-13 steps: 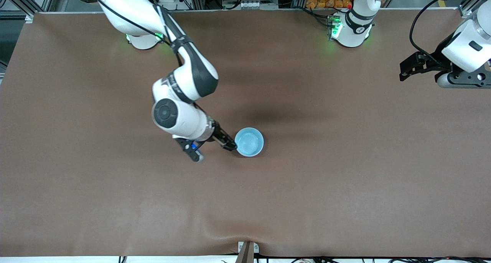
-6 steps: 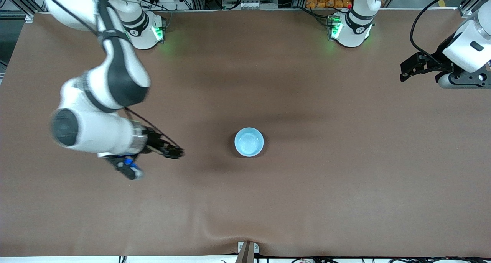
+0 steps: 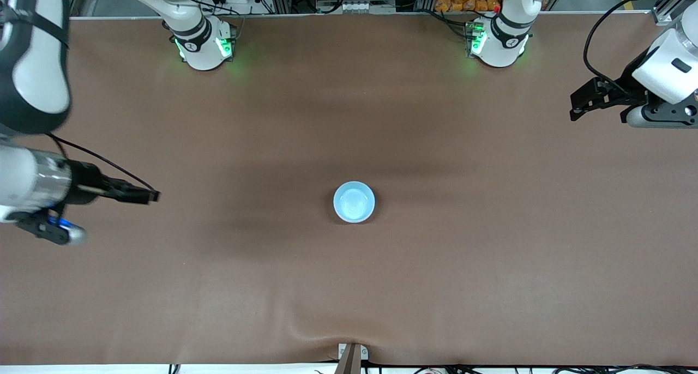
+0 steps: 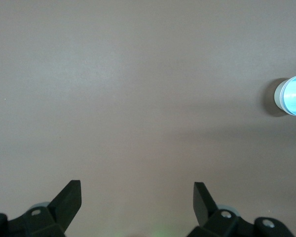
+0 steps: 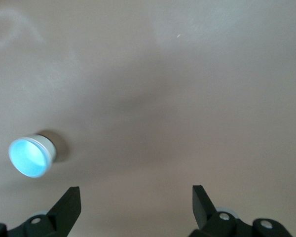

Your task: Stack pink and blue bowls on white bowl

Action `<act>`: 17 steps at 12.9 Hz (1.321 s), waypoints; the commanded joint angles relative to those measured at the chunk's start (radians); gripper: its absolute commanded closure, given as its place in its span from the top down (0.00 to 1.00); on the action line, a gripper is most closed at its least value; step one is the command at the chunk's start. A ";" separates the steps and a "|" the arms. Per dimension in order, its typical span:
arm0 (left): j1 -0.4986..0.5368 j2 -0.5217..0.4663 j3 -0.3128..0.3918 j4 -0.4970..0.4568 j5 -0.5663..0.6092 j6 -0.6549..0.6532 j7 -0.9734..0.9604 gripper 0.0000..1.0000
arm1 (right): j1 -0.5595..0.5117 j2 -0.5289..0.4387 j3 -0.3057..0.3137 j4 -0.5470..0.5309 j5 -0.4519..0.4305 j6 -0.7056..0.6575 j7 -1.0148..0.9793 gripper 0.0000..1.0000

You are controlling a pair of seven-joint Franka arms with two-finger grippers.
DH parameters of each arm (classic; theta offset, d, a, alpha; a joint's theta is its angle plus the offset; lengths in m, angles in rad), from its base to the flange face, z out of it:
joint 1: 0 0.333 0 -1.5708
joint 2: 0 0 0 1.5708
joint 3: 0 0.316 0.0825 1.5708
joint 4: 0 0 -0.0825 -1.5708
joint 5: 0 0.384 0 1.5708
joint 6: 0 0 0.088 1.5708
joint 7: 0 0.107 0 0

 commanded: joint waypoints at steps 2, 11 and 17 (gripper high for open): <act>0.003 -0.004 -0.003 0.002 0.008 0.010 0.003 1.00 | -0.043 -0.151 0.027 -0.029 -0.090 -0.116 -0.112 1.00; -0.007 -0.005 -0.008 0.004 0.016 0.010 -0.016 1.00 | -0.054 -0.575 0.154 -0.575 -0.279 0.140 -0.097 1.00; 0.051 -0.064 -0.008 -0.021 0.020 -0.044 0.000 1.00 | -0.098 -0.507 0.151 -0.434 -0.276 0.086 -0.275 1.00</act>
